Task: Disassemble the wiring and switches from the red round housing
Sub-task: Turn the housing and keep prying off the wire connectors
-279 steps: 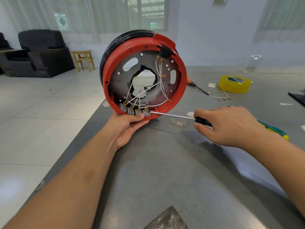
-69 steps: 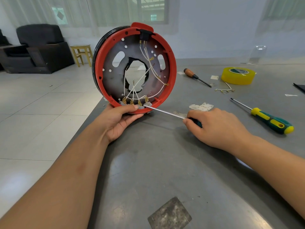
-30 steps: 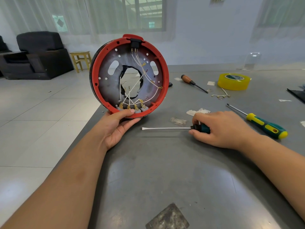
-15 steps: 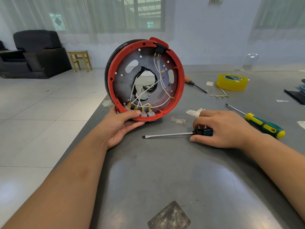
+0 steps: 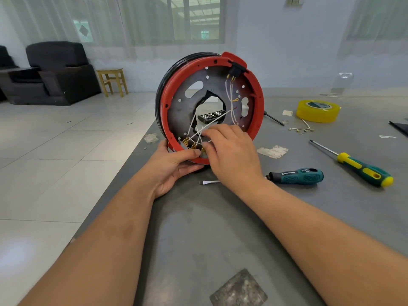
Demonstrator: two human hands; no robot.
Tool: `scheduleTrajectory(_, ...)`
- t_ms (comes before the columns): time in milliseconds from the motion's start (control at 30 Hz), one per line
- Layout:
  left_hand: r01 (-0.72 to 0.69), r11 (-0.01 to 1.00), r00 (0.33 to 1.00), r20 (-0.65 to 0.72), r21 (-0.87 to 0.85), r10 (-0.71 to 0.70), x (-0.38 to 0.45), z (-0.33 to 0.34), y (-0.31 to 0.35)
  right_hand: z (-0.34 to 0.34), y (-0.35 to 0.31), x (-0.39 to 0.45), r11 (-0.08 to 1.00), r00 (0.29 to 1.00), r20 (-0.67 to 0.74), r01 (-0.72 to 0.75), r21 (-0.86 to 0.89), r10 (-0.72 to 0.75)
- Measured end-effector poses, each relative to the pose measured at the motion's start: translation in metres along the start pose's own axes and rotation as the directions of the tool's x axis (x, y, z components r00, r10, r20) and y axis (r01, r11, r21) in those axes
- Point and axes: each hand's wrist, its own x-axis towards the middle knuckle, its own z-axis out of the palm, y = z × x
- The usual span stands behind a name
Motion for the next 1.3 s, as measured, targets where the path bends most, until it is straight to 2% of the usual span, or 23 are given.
scheduleTrajectory(333, -0.022, 0.999, 1.000, 0.021, -0.026, 0.023, 0.003, -0.001, -0.004, 0.012, -0.001, 0.006, 0.981, 0.995, 0.027, -0.098, 0.169, 0.094)
scheduleTrajectory(600, -0.010, 1.000, 1.000, 0.022, -0.018, 0.010, 0.003, -0.001, -0.003, 0.011, 0.004, 0.006, 0.946, 0.991, 0.076, -0.127, 0.298, 0.109)
scheduleTrajectory(700, -0.002, 1.000, 1.000, 0.016, -0.014, 0.002, 0.002, -0.001, -0.003, 0.011, 0.003, 0.008, 0.929, 0.984, 0.102, -0.171, 0.329, 0.145)
scheduleTrajectory(800, 0.006, 1.000, 1.000, 0.011, -0.003, -0.006, 0.001, -0.001, -0.003, 0.008, 0.005, 0.011, 0.895, 0.974, 0.069, -0.224, 0.387, 0.214)
scheduleTrajectory(1067, -0.010, 0.999, 1.000, -0.021, -0.040, 0.009, 0.001, -0.001, -0.002, 0.003, 0.004, 0.005, 0.904, 0.976, 0.068, -0.217, 0.369, 0.207)
scheduleTrajectory(1300, -0.012, 0.995, 0.997, -0.079, -0.103, 0.004, 0.004, -0.001, -0.001, -0.015, 0.013, -0.006, 0.896, 0.943, 0.186, -0.321, 0.307, 0.274)
